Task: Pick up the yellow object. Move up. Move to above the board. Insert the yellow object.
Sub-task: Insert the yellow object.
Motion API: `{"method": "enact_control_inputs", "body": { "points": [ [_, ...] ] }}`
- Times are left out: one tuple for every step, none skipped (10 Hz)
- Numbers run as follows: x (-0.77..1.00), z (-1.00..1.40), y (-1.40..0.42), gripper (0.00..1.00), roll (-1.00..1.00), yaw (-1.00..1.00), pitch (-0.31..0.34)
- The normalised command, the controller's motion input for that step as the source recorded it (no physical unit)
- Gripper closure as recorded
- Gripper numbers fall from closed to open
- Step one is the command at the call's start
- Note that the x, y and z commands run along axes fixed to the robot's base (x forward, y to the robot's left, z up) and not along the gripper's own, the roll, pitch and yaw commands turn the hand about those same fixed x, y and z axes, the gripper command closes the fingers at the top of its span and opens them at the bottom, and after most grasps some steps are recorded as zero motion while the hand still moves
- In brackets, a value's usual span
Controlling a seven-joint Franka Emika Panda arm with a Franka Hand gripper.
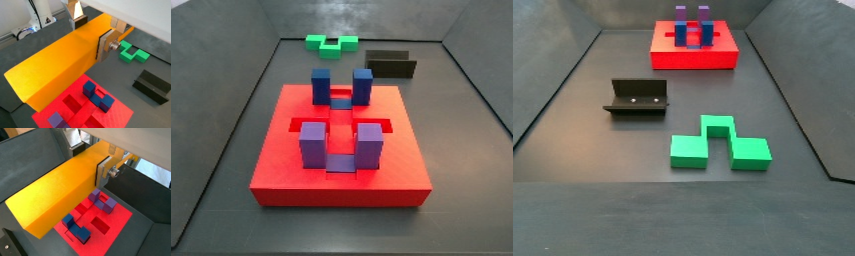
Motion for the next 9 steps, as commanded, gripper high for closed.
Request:
{"method": "enact_control_inputs", "body": {
  "points": [
    [0.24,-0.17,0.00,1.00,0.00,0.00,0.020],
    [0.26,-0.50,-0.03,1.00,-0.01,0.00,0.010],
    [0.29,-0.70,-0.05,1.00,-0.03,0.00,0.003],
    [0.49,-0.63,-0.01,1.00,-0.02,0.00,0.019],
    [0.58,-0.57,0.00,1.00,-0.03,0.00,0.026],
    [0.57,-0.62,0.00,1.00,-0.01,0.00,0.030],
    [0.55,-0.77,-0.03,1.00,0.00,0.00,0.026],
    [0.46,-0.93,-0.06,1.00,0.04,0.01,0.013],
    [0.30,-1.00,-0.10,1.00,0.11,0.03,0.000]
  ]
}}
